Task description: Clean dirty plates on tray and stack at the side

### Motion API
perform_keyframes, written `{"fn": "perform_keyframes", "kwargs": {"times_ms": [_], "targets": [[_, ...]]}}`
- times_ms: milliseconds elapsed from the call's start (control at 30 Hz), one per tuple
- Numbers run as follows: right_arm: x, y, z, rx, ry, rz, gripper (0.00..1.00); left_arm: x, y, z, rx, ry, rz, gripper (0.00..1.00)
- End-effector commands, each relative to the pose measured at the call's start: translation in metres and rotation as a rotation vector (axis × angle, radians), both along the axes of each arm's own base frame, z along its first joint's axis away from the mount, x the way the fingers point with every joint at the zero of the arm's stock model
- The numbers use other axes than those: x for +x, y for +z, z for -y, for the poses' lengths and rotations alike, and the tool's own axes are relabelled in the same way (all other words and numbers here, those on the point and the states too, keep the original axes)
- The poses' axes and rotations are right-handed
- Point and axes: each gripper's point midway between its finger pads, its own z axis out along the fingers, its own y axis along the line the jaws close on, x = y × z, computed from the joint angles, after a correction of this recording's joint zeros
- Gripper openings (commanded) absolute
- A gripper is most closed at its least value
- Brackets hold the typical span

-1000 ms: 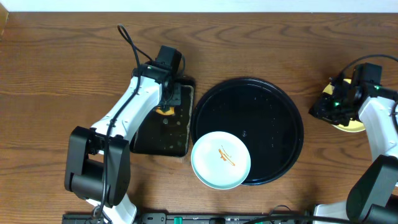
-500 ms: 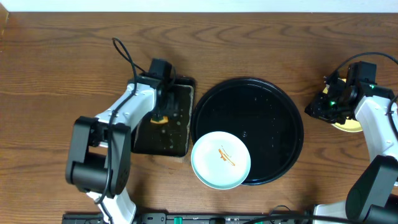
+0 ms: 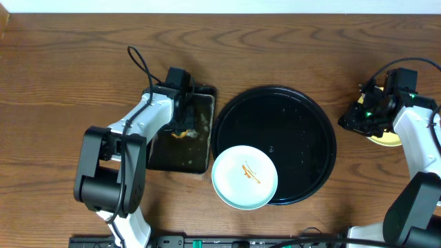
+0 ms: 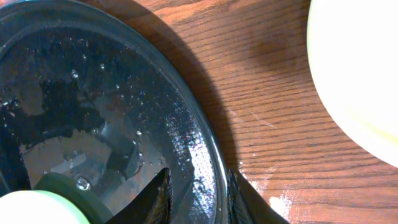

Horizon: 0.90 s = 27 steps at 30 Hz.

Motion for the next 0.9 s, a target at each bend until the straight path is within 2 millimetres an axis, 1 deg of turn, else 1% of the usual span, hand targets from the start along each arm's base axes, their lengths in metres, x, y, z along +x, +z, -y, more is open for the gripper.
{"fn": "perform_keyframes", "kwargs": {"times_ms": [0, 33, 67, 133, 200, 233, 367, 433, 533, 733, 767, 800, 867], "targets": [[0.001, 0.0, -0.001, -0.012, 0.02, 0.004, 0.28, 0.007, 0.026, 0.009, -0.059, -0.035, 0.06, 0.16], [0.001, 0.0, 0.0, -0.015, 0.019, 0.003, 0.28, 0.008, 0.031, 0.009, -0.062, -0.035, 0.073, 0.24], [0.001, 0.0, 0.0, -0.018, 0.019, 0.002, 0.28, 0.009, 0.035, 0.009, -0.064, -0.036, 0.086, 0.41], [0.001, 0.0, 0.0, -0.018, 0.019, 0.002, 0.27, 0.012, 0.044, 0.01, -0.07, -0.036, 0.115, 0.59], [0.001, 0.0, 0.0, -0.018, 0.019, 0.002, 0.28, 0.015, 0.047, 0.011, -0.074, -0.036, 0.132, 0.65], [0.001, 0.0, 0.0, -0.018, 0.019, 0.002, 0.28, 0.016, 0.047, 0.011, -0.075, -0.036, 0.137, 0.65], [0.001, 0.0, 0.0, -0.018, 0.018, 0.002, 0.27, 0.025, 0.043, 0.013, -0.08, -0.037, 0.161, 0.66], [0.001, 0.0, 0.0, -0.018, 0.019, 0.002, 0.28, 0.027, 0.037, 0.013, -0.079, -0.036, 0.156, 0.65], [0.0, 0.0, 0.0, -0.018, 0.019, 0.002, 0.28, 0.026, 0.025, 0.013, -0.074, -0.035, 0.132, 0.66], [0.0, 0.0, 0.0, -0.017, 0.018, 0.001, 0.28, 0.018, -0.008, 0.012, -0.058, -0.025, 0.048, 0.66], [0.0, 0.0, 0.0, -0.018, 0.018, 0.001, 0.27, 0.017, -0.012, 0.011, -0.057, -0.016, 0.036, 0.64], [0.0, 0.0, 0.0, -0.017, 0.018, 0.001, 0.27, 0.015, -0.016, 0.011, -0.054, -0.014, 0.024, 0.56], [0.0, 0.0, 0.0, -0.017, 0.018, 0.001, 0.27, 0.014, -0.018, 0.011, -0.053, -0.014, 0.018, 0.3]]}}
